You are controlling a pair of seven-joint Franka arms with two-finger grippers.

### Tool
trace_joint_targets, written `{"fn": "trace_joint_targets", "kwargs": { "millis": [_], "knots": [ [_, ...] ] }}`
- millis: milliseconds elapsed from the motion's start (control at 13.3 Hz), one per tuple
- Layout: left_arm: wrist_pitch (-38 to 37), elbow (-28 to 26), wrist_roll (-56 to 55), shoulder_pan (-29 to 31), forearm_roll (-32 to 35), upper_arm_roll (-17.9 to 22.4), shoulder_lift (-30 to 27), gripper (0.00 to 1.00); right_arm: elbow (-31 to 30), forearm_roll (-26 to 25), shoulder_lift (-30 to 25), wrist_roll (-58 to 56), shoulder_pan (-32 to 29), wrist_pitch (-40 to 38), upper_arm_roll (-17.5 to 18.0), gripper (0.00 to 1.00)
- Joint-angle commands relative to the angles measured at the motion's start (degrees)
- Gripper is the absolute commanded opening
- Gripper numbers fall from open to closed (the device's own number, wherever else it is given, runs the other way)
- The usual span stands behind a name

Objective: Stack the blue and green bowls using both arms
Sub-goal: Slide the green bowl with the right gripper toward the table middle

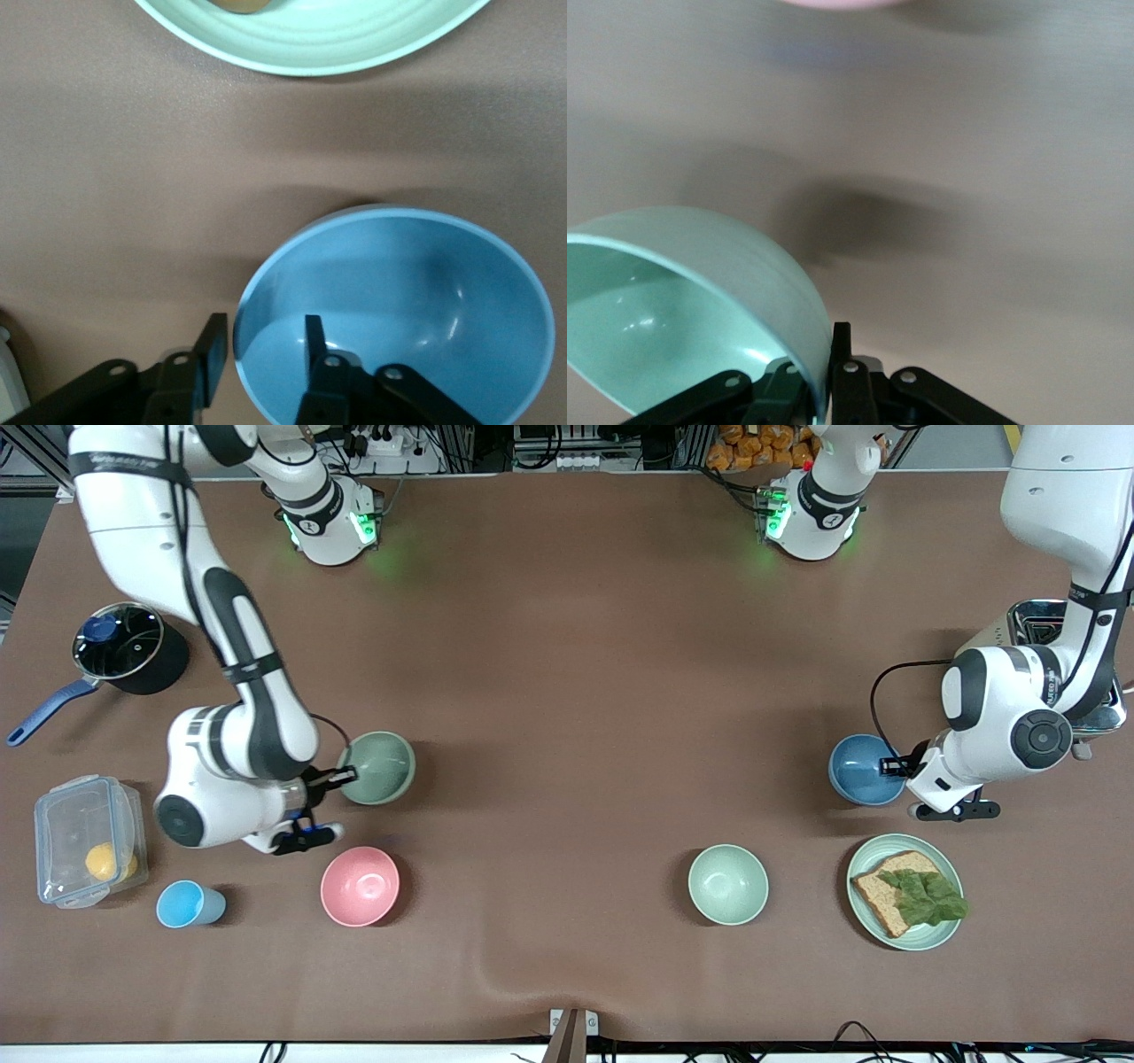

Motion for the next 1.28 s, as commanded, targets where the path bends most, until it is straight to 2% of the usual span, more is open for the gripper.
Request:
{"fn": "trace_joint_targets", "kwargs": {
  "millis": [0, 150, 376, 676, 827, 1052, 1202],
  "knots": [
    [0.5, 0.5, 0.1, 0.4, 1.5, -0.3, 0.4, 0.27, 4.3, 4.8, -1.3, 6.4, 2.8, -7.1, -0.3, 0.0],
    [0.5, 0.5, 0.1, 0.4, 1.5, -0.4, 0.4, 0.19, 5.2, 11.1, -1.0, 9.1, 4.6, -7.7, -0.3, 0.0],
    [0.5, 0.5, -0.2, 0.4, 1.4, -0.4, 0.4, 0.0, 5.1, 16.0, -0.8, 19.7, 10.8, -5.7, -0.3, 0.0],
    [0.5, 0.5, -0.2, 0.5, 0.8, -0.5, 0.3, 0.0, 5.0, 18.6, -0.7, 33.2, 19.1, 2.0, -0.3, 0.0],
    [0.2, 0.4, -0.5, 0.3, -2.9, -0.8, -0.8, 0.0, 4.8, 19.0, 0.3, 39.4, 23.8, 8.9, -0.3, 0.0],
    [-0.3, 0.5, 0.6, 0.6, -3.7, -2.6, -2.8, 0.0, 4.8, 19.1, 2.9, 42.6, 27.2, 16.3, -0.3, 0.0],
    [-1.0, 0.5, 0.6, 0.5, -4.2, -4.1, -4.2, 0.0, 4.8, 20.7, 4.8, 43.0, 28.7, 20.4, -0.3, 0.1]
  ]
}}
